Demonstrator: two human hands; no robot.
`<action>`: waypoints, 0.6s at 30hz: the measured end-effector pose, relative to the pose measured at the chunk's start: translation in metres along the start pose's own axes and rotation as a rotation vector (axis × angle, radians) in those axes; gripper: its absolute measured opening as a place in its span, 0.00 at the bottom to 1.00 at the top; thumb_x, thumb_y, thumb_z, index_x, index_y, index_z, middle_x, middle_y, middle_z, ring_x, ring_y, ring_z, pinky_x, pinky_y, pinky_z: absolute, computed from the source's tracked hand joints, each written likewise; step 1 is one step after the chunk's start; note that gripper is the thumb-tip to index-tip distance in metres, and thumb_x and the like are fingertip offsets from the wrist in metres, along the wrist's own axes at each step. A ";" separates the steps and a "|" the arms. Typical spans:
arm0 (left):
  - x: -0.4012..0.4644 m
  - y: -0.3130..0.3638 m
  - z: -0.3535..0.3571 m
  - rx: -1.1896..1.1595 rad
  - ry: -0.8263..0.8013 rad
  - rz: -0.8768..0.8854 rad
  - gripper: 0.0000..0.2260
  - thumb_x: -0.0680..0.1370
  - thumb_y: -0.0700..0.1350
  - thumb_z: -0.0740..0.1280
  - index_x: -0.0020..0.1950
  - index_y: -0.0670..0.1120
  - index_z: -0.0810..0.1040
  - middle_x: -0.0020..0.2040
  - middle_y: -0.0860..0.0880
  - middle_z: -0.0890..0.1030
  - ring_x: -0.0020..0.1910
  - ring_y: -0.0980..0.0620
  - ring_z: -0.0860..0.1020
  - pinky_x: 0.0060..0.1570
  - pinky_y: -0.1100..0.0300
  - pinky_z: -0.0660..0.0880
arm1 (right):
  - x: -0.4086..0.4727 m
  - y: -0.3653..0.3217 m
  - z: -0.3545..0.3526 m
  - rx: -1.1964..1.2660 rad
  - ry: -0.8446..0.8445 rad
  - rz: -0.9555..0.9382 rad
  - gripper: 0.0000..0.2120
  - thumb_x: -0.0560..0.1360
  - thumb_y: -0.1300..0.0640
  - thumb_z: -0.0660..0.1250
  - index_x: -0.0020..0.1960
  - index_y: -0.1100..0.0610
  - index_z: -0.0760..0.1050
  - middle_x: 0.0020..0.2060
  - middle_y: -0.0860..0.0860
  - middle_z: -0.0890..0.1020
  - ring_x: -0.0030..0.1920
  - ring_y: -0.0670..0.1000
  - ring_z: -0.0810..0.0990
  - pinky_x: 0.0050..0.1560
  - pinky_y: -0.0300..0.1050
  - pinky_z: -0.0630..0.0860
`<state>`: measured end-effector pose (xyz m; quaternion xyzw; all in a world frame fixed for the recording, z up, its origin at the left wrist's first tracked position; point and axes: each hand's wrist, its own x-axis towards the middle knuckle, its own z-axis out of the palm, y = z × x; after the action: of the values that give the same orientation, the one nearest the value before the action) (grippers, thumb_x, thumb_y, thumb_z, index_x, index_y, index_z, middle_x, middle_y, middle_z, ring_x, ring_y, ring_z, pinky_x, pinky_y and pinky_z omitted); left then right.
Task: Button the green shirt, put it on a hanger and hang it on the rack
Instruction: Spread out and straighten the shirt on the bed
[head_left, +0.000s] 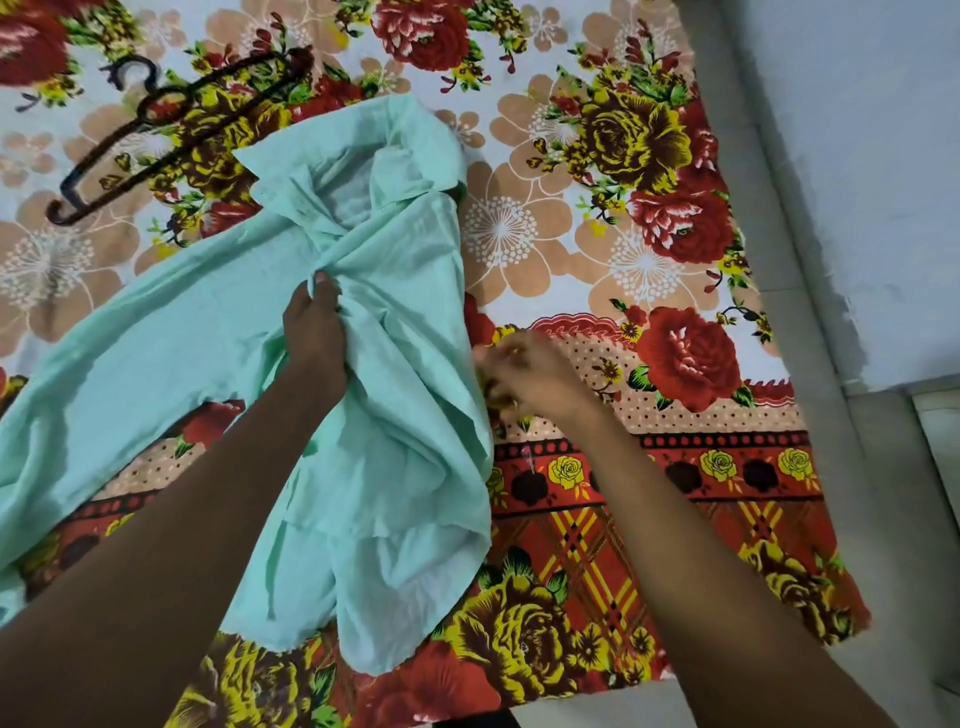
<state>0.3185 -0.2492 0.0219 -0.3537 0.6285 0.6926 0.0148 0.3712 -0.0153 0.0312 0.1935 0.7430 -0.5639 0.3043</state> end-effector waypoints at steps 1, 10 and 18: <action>-0.001 0.000 0.001 0.004 -0.027 -0.007 0.11 0.87 0.52 0.61 0.50 0.52 0.80 0.50 0.50 0.84 0.56 0.47 0.82 0.59 0.53 0.81 | -0.002 0.007 0.007 -0.208 -0.098 0.031 0.29 0.74 0.42 0.76 0.68 0.55 0.72 0.61 0.53 0.81 0.55 0.53 0.83 0.51 0.53 0.85; -0.023 -0.035 0.008 0.374 -0.370 0.310 0.30 0.76 0.52 0.78 0.75 0.57 0.69 0.69 0.55 0.78 0.66 0.57 0.79 0.64 0.55 0.79 | 0.002 0.014 -0.018 0.301 0.528 -0.160 0.08 0.83 0.57 0.64 0.61 0.57 0.77 0.55 0.53 0.83 0.52 0.52 0.82 0.49 0.48 0.78; -0.058 -0.054 0.042 0.743 -0.305 0.576 0.37 0.79 0.59 0.71 0.82 0.47 0.60 0.75 0.46 0.69 0.73 0.45 0.69 0.75 0.47 0.67 | -0.006 0.022 -0.064 -0.279 0.691 -0.423 0.26 0.74 0.55 0.75 0.69 0.57 0.71 0.57 0.51 0.82 0.56 0.51 0.81 0.54 0.44 0.77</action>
<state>0.3678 -0.1765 0.0031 -0.0307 0.8959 0.4414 0.0396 0.3751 0.0527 0.0308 0.1714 0.8938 -0.4099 -0.0613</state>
